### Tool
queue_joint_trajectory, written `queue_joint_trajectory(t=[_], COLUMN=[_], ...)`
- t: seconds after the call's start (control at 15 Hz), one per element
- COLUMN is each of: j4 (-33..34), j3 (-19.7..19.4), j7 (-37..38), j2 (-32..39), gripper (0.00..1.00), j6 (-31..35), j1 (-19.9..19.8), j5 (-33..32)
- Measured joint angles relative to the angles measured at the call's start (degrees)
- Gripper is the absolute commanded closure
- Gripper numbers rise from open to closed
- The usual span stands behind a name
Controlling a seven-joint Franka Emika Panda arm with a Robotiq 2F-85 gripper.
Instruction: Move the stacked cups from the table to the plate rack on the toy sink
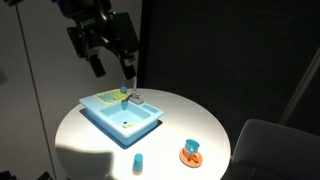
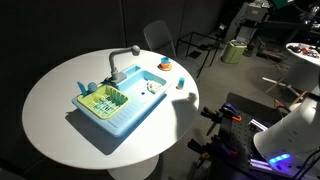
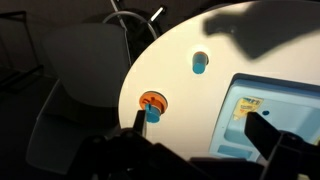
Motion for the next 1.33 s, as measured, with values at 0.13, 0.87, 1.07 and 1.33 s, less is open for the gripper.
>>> queue_joint_trajectory(t=[0.13, 0.87, 1.07, 1.33], j4=[2.4, 10.8, 11.1, 11.2], j3=[-1.7, -6.6, -6.6, -6.0], j7=[-1.9, -10.3, -10.5, -10.5], j2=[3.8, 25.3, 29.8, 34.7], gripper=[0.0, 0.0, 0.0, 0.0], j6=[1.9, 12.9, 16.5, 19.9], j1=[0.0, 1.5, 2.0, 2.3], j5=[0.0, 5.6, 7.4, 9.5])
